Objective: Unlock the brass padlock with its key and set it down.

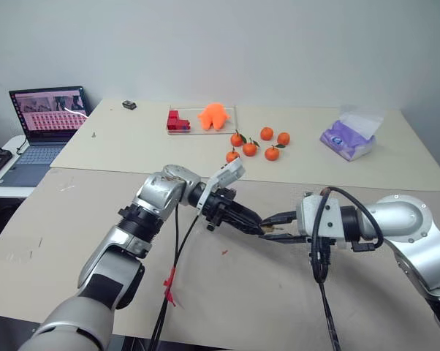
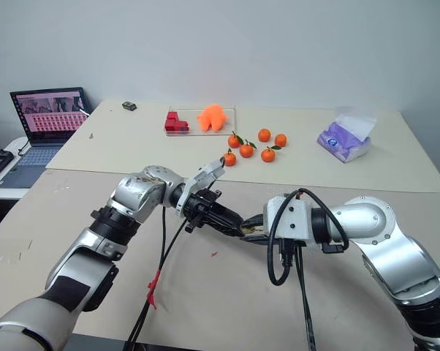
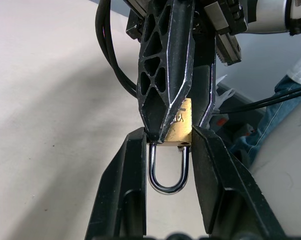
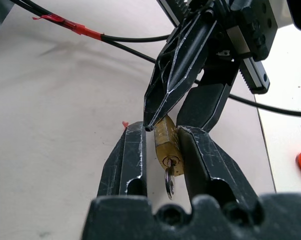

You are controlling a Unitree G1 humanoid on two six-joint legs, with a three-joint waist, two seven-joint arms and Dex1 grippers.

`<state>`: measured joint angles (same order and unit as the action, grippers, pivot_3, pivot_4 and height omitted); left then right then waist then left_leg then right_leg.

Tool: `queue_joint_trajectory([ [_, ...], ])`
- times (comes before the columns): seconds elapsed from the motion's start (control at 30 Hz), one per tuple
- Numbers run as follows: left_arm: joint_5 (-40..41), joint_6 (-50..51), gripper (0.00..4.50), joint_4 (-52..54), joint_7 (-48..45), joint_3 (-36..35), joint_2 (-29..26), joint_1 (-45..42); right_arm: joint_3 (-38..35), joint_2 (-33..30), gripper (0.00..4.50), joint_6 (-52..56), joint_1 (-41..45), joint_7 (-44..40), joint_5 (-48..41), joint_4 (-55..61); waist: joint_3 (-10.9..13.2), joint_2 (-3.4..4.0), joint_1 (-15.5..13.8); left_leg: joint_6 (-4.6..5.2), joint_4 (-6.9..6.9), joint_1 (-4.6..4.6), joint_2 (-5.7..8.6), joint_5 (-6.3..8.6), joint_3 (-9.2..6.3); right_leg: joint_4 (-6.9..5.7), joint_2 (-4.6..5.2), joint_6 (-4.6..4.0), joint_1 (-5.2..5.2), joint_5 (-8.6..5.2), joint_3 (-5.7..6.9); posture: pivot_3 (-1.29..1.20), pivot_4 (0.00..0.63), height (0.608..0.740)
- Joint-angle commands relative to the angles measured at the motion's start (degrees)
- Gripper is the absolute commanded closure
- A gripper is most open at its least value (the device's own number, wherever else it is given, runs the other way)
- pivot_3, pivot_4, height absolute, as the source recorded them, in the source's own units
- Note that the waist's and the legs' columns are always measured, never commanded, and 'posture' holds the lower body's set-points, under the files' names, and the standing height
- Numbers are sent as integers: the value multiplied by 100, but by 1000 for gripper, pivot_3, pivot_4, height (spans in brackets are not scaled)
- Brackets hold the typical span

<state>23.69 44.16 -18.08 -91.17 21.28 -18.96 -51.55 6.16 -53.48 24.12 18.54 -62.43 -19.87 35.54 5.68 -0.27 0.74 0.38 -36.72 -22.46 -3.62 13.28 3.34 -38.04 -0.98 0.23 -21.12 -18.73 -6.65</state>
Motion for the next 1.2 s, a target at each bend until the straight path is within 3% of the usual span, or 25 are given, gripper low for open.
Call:
queue_joint_trajectory([
  [0.03, 179, 4, 3675, 216, 31, -183, 25, -143, -42, 62, 3926, 100, 123, 80, -76, 74, 0, 0, -2, 0, 0, 0, 0, 0, 0, 0, 0, 0, 0, 0, 0, 0, 150, 673],
  [0.67, 307, 180, 3675, 456, 9, -138, -80, -92, 15, 106, 3962, -98, 174, 99, 147, 1, -2, 4, -4, 0, -1, -1, 1, 0, 0, 0, 1, 0, 0, 0, 0, 0, 150, 673],
  [1.2, 326, 190, 3675, 514, -31, -114, -91, -38, 149, 239, 3962, -1644, 514, 222, 1162, -636, -6, 10, -5, 0, -2, -1, 0, 0, 0, 0, 0, 0, 0, 0, 0, 0, 150, 673],
])
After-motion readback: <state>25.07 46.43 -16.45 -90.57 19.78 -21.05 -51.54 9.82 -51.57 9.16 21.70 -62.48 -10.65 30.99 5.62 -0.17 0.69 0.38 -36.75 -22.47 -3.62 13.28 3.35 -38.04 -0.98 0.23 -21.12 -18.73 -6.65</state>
